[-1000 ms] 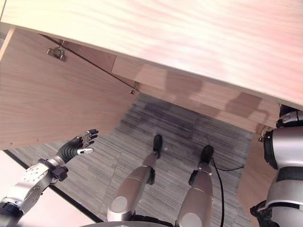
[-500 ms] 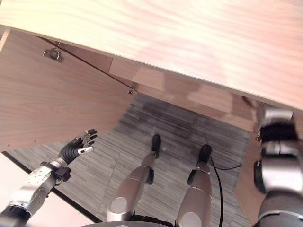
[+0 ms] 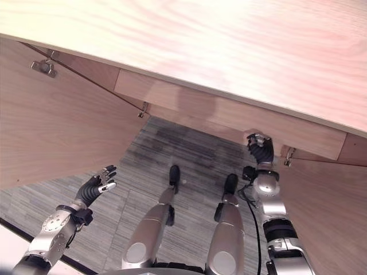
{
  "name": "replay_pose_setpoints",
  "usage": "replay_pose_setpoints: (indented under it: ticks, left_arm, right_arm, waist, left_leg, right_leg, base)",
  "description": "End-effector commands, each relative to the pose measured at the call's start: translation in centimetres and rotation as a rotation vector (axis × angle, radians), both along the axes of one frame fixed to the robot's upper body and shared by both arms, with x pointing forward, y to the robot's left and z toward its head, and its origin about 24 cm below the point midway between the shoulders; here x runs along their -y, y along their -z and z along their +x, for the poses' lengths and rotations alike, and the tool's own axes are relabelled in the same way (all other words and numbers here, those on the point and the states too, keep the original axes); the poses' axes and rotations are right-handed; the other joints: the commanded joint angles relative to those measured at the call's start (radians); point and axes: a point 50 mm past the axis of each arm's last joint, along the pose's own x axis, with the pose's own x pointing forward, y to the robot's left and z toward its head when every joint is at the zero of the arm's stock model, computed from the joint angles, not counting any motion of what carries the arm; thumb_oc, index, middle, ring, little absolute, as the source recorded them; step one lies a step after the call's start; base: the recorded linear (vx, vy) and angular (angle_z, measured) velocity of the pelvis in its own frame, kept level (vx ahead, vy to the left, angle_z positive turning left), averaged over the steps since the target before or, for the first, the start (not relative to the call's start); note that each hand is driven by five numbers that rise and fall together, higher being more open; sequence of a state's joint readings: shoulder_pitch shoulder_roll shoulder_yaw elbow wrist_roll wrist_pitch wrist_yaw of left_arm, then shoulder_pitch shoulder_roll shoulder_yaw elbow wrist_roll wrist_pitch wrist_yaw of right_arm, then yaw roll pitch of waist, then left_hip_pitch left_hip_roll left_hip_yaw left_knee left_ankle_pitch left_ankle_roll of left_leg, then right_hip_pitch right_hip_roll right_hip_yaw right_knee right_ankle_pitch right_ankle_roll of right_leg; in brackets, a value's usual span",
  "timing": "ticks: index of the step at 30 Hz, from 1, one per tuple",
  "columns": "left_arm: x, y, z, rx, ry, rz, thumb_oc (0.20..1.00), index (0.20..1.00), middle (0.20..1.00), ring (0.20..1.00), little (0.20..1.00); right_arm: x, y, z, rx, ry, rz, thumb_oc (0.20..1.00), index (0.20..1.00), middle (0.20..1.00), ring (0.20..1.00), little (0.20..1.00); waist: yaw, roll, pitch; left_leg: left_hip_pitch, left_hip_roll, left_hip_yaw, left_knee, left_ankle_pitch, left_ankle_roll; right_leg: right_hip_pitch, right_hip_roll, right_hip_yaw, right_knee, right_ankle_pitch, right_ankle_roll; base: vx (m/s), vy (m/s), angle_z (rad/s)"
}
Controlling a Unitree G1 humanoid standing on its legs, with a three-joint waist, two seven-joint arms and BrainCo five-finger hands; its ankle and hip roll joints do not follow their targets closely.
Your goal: Put the empty folder in the office cabinet
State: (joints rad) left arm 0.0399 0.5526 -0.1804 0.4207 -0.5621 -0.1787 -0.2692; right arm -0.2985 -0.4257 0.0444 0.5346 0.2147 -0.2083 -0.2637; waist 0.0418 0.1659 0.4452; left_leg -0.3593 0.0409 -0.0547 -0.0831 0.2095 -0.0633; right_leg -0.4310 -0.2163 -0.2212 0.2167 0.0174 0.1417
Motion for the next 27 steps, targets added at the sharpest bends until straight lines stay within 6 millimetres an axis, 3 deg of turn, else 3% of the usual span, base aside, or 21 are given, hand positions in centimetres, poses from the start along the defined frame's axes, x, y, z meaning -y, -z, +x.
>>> replay_pose_setpoints:
  ticks: [1,7,10,12,19,20,27]
  left_arm:
    - [-0.5,0.0,-0.2,0.013,0.003,0.048,1.0,1.0,1.0,1.0,1.0]
    - [-0.5,-0.1,-0.1,0.019,-0.001,0.052,1.0,1.0,1.0,1.0,1.0]
    - [-0.5,-0.4,0.1,0.028,-0.002,0.05,1.0,1.0,1.0,1.0,1.0]
    - [-0.7,-0.7,0.2,0.036,0.0,0.049,1.0,1.0,1.0,1.0,1.0]
    - [-1.1,-0.7,-0.1,0.016,0.024,0.072,1.0,1.0,1.0,1.0,1.0]
    - [-1.1,-0.4,-0.4,0.0,0.035,0.077,1.0,1.0,1.0,1.0,1.0]
    - [-1.0,0.1,-0.5,-0.018,0.041,0.087,1.0,1.0,1.0,1.0,1.0]
  right_arm:
    - [-0.5,-0.5,0.7,0.018,-0.032,-0.019,0.2,0.2,0.2,0.2,0.2]
    - [0.0,0.7,1.0,-0.059,-0.006,-0.009,0.2,0.2,0.2,0.2,0.2]
    - [0.9,0.4,1.5,-0.063,0.032,0.002,0.2,0.2,0.2,0.2,0.2]
    - [2.4,-1.3,2.4,-0.028,0.085,-0.005,0.2,0.2,0.2,0.2,0.2]
    - [4.1,-5.3,3.4,0.094,0.138,-0.037,0.2,0.2,0.2,0.2,0.2]
    - [4.6,-7.1,3.3,0.181,0.156,-0.041,0.2,0.2,0.2,0.2,0.2]
    - [4.9,-9.8,2.5,0.323,0.175,-0.06,0.2,0.2,0.2,0.2,0.2]
  waist:
    - [0.032,-0.033,-0.024]
    - [0.038,-0.032,-0.021]
    - [0.043,-0.029,-0.014]
    - [0.054,-0.024,-0.006]
    - [0.065,-0.018,-0.005]
    - [0.065,-0.019,-0.009]
    - [0.062,-0.026,-0.018]
  left_leg:
    - [0.035,0.046,-0.024,0.031,-0.126,-0.053]
    - [0.03,0.047,-0.027,0.04,-0.127,-0.052]
    - [0.03,0.049,-0.027,0.04,-0.13,-0.054]
    - [0.025,0.049,-0.032,0.042,-0.13,-0.054]
    - [0.016,0.049,-0.036,0.04,-0.123,-0.053]
    - [0.022,0.052,-0.037,0.037,-0.129,-0.054]
    - [0.021,0.055,-0.041,0.036,-0.134,-0.053]
  right_leg:
    - [-0.002,-0.021,0.05,-0.048,0.023,0.048]
    - [-0.002,-0.02,0.052,-0.047,0.021,0.045]
    - [-0.003,-0.02,0.051,-0.04,0.012,0.044]
    - [-0.007,-0.019,0.051,-0.034,0.009,0.043]
    - [-0.013,-0.018,0.05,-0.035,0.013,0.043]
    - [-0.014,-0.015,0.05,-0.029,0.004,0.044]
    - [-0.023,-0.013,0.049,-0.015,-0.002,0.046]
  base:
    - [0.0,0.0,0.0]
    - [0.0,0.0,0.0]
    - [0.0,0.0,0.0]
    - [0.0,0.0,0.0]
    - [0.0,0.0,0.0]
    - [0.04,-0.014,0.01]
    - [0.01,-0.002,0.0]
